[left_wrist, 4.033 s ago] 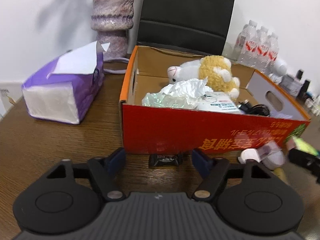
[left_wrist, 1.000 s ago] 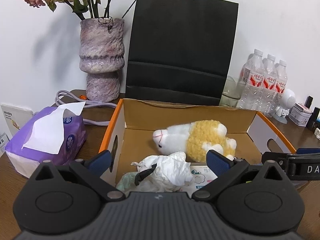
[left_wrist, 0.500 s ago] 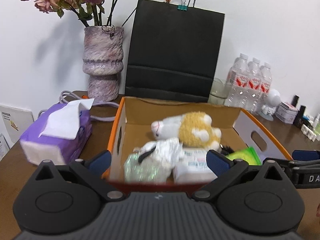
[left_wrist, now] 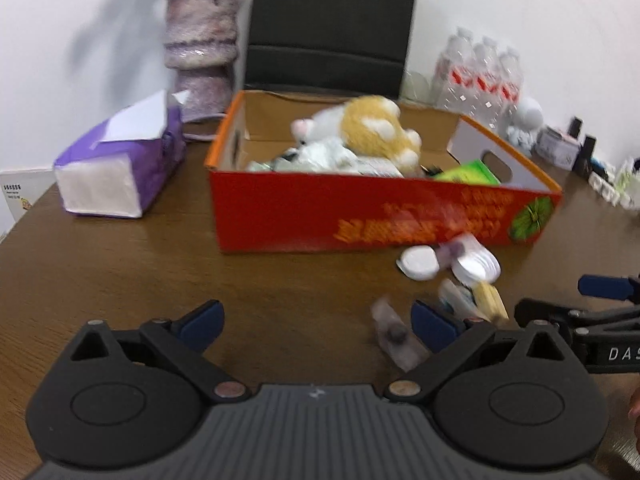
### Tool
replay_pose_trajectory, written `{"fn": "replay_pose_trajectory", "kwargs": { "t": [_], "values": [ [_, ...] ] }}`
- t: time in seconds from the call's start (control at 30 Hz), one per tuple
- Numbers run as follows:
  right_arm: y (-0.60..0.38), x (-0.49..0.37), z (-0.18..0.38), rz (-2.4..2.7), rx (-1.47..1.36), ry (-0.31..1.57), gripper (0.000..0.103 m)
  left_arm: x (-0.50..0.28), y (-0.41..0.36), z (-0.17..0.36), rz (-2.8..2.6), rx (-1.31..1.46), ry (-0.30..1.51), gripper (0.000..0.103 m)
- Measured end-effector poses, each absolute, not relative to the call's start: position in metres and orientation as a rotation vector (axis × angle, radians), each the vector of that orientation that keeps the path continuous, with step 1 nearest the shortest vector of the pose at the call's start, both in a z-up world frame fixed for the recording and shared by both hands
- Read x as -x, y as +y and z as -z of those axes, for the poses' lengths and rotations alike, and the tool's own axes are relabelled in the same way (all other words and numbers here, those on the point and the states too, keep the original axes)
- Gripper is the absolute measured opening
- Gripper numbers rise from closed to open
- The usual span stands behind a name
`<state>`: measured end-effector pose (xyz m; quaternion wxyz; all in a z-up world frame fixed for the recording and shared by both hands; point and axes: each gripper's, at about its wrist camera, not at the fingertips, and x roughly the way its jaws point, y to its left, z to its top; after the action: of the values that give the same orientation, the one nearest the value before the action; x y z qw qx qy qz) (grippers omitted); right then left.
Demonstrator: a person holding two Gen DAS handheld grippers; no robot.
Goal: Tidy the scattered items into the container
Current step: 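Grasp the yellow block with the right tool while the left tool grasps a clear packet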
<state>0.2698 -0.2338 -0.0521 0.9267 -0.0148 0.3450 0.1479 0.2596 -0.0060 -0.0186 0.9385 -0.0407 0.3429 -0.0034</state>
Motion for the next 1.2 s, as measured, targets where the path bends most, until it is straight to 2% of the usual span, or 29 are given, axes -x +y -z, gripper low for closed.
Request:
{"fn": "replay_pose_trajectory", "kwargs": {
  "t": [0.03,0.17,0.23,0.27,0.33,0.5,0.57,0.73,0.9,0.97,1.0,1.2],
  "values": [
    [-0.234,-0.268,0.052,-0.306,0.029,0.710,0.103,-0.260,-0.010,0.020,0.007,0.081,0.705,0.097],
    [-0.239,-0.262,0.050,-0.308,0.016,0.709,0.103,-0.261,-0.020,0.027,0.012,0.073,0.717,0.082],
    [-0.240,-0.260,0.050,-0.307,0.017,0.707,0.103,-0.260,-0.025,0.029,0.023,0.060,0.711,0.070],
    [-0.240,-0.259,0.050,-0.306,0.019,0.707,0.103,-0.259,-0.028,0.029,0.024,0.038,0.698,0.047],
    [-0.240,-0.259,0.051,-0.307,0.019,0.704,0.103,-0.257,-0.033,0.030,0.030,-0.006,0.681,0.017],
    [-0.233,-0.263,0.051,-0.338,0.019,0.694,0.099,-0.254,-0.028,0.028,0.050,0.006,0.687,0.017],
    [-0.227,-0.267,0.051,-0.350,0.022,0.695,0.093,-0.253,-0.023,0.028,0.048,0.017,0.690,0.017],
    [-0.213,-0.282,0.056,-0.353,0.006,0.721,0.067,-0.250,-0.015,0.027,0.044,0.032,0.698,0.017],
    [-0.203,-0.283,0.063,-0.363,0.050,0.745,0.061,-0.250,-0.013,0.026,0.048,0.040,0.701,0.017],
    [-0.203,-0.279,0.062,-0.382,0.060,0.744,0.041,-0.249,-0.013,0.026,0.052,0.042,0.702,0.017],
    [-0.204,-0.278,0.061,-0.386,0.061,0.746,0.020,-0.249,-0.013,0.026,0.054,0.042,0.700,0.017],
    [-0.220,-0.267,0.057,-0.373,0.034,0.733,0.019,-0.241,-0.011,0.022,0.059,0.049,0.684,0.017]
  ]
}}
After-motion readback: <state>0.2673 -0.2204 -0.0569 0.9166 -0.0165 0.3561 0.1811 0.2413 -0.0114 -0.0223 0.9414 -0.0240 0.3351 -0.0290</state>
